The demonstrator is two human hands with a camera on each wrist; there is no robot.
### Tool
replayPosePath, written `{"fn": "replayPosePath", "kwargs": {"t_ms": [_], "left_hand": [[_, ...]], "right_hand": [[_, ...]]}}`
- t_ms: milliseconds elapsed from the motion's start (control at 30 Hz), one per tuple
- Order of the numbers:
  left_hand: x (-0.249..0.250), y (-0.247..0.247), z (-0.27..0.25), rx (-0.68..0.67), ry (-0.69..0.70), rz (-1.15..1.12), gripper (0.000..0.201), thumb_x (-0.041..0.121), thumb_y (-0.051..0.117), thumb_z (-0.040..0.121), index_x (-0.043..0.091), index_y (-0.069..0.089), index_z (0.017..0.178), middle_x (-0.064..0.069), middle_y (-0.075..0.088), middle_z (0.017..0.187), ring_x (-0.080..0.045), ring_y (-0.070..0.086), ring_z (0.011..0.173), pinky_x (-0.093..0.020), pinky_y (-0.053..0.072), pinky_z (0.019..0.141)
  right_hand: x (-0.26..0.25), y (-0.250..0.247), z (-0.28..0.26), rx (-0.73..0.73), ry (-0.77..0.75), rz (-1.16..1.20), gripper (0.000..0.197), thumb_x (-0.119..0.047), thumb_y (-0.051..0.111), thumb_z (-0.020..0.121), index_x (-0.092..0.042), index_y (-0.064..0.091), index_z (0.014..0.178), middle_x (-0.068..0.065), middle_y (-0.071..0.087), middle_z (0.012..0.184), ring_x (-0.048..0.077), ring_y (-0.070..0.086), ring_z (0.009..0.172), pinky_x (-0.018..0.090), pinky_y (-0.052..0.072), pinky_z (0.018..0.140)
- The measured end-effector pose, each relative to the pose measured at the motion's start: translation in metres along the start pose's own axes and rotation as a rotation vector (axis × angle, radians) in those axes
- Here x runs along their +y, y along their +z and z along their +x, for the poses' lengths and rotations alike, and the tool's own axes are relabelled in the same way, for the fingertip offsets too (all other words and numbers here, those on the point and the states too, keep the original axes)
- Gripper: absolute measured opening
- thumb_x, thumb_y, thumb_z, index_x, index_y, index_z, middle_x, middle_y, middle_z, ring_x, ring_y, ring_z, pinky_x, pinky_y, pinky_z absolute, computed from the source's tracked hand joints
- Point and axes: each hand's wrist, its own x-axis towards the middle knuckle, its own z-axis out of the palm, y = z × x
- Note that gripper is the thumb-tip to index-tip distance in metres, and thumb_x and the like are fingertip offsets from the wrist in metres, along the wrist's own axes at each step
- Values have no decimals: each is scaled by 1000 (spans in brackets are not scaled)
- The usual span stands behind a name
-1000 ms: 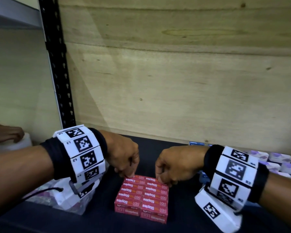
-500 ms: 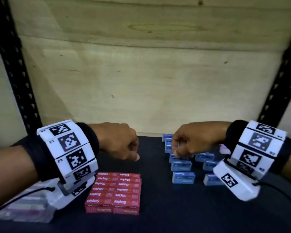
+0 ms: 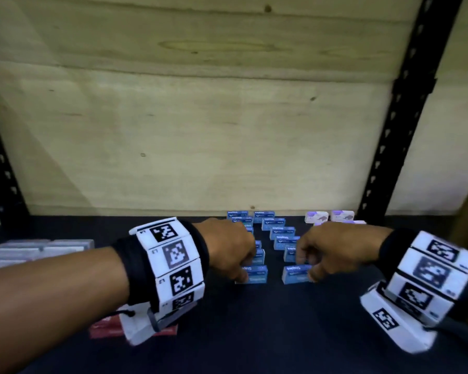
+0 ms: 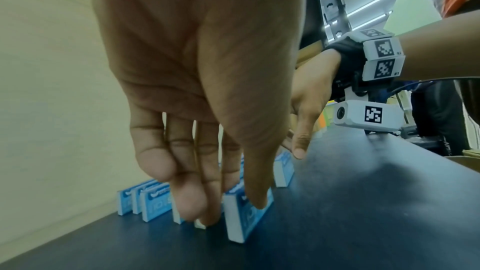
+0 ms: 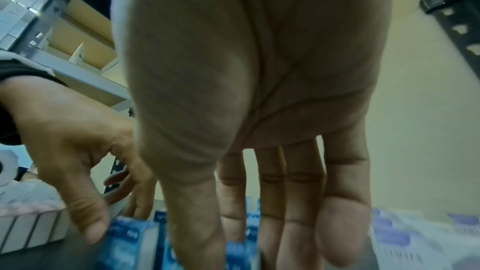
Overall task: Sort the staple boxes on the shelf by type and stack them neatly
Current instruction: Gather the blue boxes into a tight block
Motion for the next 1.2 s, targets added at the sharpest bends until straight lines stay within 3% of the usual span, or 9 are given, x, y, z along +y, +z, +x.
{"fn": "replayPosePath", "kwargs": {"t_ms": [100, 200, 333, 433, 667, 833, 933, 1067, 1200], "left_hand": [[8, -2, 1, -27, -19, 24, 24, 39, 64, 92, 18, 65, 105, 2, 53, 94, -21, 49, 81, -32, 40, 68], [10, -3, -9, -11, -3, 0, 24, 40, 64, 92, 19, 66, 103, 2, 61, 95, -21, 55, 82, -33, 50, 73], [18, 6, -41, 88, -8, -34, 19, 40, 57, 94, 24, 63, 100, 4, 57, 92, -22, 53, 80, -32, 46, 69], [31, 26, -66, 188, -17, -102, 18, 42, 50, 96, 29, 58, 105, 6, 57, 108, -23, 59, 94, -36, 50, 79], [61, 79, -84, 363, -107, -390, 17, 45, 42, 99, 35, 48, 112, 11, 43, 110, -22, 59, 103, -40, 45, 92], [67, 102, -81, 534, -133, -622, 13, 45, 48, 97, 38, 51, 108, 18, 41, 101, -8, 58, 90, -30, 45, 87], [72, 116, -78, 641, -139, -721, 14, 44, 52, 97, 37, 54, 108, 19, 43, 97, 1, 51, 80, -14, 37, 77], [74, 124, -76, 696, -106, -721, 16, 40, 52, 98, 37, 56, 113, 23, 44, 95, 15, 43, 85, -3, 32, 77], [73, 126, -77, 703, -98, -726, 20, 37, 51, 99, 37, 57, 118, 25, 46, 98, 17, 43, 88, -2, 31, 76]], "right_hand": [[0, 14, -4, 57, -22, -25, 13, -36, 68, 90, -30, 58, 96, -13, 54, 86, 13, 53, 82, 25, 42, 73], [-2, 23, -18, 115, -18, -17, 12, -37, 64, 91, -29, 61, 99, -11, 58, 89, 14, 59, 85, 30, 49, 77], [-9, 43, -52, 194, -87, 47, 11, -43, 57, 91, -38, 58, 102, -18, 53, 81, 2, 55, 81, 22, 44, 74], [-14, 60, -72, 261, -137, 134, 13, -43, 54, 94, -41, 58, 106, -21, 54, 87, -6, 49, 77, 16, 38, 74], [-14, 105, -74, 457, -250, 550, 12, -31, 67, 91, -38, 69, 100, -12, 61, 92, 10, 61, 78, 21, 50, 72], [-6, 121, -70, 516, -268, 734, 18, -22, 70, 89, -38, 74, 98, -10, 60, 90, 7, 56, 69, 20, 46, 65], [-2, 128, -70, 533, -284, 804, 20, -21, 72, 89, -38, 75, 99, -7, 61, 90, 9, 53, 67, 24, 47, 66], [-4, 132, -70, 569, -305, 880, 22, -18, 75, 87, -37, 76, 98, -5, 63, 89, 18, 56, 68, 25, 49, 65], [-4, 133, -70, 563, -300, 951, 23, -20, 77, 85, -37, 75, 100, -6, 67, 91, 22, 61, 74, 33, 53, 72]]}}
